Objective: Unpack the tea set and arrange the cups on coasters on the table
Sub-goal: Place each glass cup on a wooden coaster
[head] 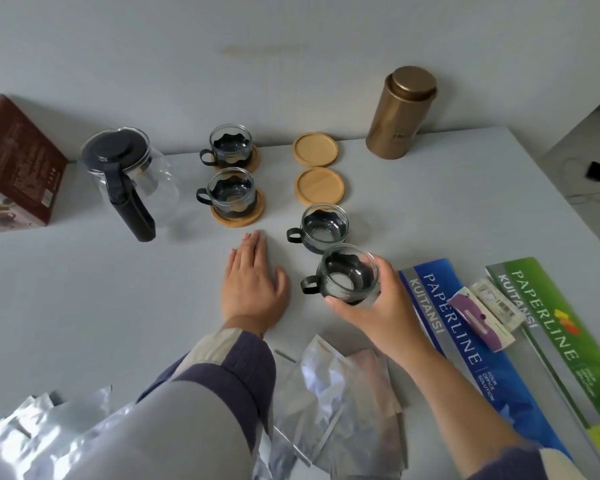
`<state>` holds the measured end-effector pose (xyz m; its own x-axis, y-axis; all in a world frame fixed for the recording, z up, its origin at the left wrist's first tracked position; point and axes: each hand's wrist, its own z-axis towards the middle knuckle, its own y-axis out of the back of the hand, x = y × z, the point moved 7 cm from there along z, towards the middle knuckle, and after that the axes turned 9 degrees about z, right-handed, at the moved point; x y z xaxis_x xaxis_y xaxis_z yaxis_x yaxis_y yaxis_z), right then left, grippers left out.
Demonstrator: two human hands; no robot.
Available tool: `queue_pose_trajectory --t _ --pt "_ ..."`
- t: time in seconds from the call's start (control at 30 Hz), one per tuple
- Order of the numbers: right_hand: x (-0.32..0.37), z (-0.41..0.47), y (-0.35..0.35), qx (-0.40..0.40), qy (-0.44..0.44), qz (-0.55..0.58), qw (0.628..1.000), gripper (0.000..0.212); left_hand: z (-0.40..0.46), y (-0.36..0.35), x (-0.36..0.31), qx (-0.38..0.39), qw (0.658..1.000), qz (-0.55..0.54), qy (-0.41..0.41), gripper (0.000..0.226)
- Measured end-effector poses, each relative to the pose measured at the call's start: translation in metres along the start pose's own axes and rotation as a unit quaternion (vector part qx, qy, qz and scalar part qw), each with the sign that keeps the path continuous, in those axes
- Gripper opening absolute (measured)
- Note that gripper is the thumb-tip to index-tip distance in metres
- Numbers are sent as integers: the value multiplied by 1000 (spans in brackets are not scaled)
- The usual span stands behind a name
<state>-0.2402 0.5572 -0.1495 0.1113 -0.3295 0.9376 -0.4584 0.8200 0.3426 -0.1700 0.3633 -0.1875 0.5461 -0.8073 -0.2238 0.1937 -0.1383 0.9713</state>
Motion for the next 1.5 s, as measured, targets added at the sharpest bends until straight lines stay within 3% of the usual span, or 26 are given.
queue_pose_trajectory --t 0.13,0.3,0.53,0.77,0.97,1.13,1.2,1.4,1.5 --pt "34 44 19 13 26 10 1000 62 0 -2 3 1 1000 19 0 68" --pt "61 131 20 6 39 6 999 69 4 1 2 -6 1000 19 8 71" --pt "46 239 -19 -23 31 -36 999 85 6 3 2 -5 1000 9 11 70" --pt "30 280 -43 -82 9 -104 991 84 7 6 2 3 1000 9 10 70" --pt "17 288 -45 -77 -17 -111 991 87 7 5 2 7 1000 7 15 70" --pt "17 280 -40 -14 -51 -109 993 124 6 5 2 3 1000 4 15 70" --pt "17 271 -33 4 -64 -103 993 130 6 6 1 -2 1000 4 16 70" --pt "16 204 -18 53 -77 -21 995 103 5 8 1 -9 1000 -3 20 69" --pt "11 155 -18 88 -77 2 993 104 4 7 1 -12 1000 5 21 69"
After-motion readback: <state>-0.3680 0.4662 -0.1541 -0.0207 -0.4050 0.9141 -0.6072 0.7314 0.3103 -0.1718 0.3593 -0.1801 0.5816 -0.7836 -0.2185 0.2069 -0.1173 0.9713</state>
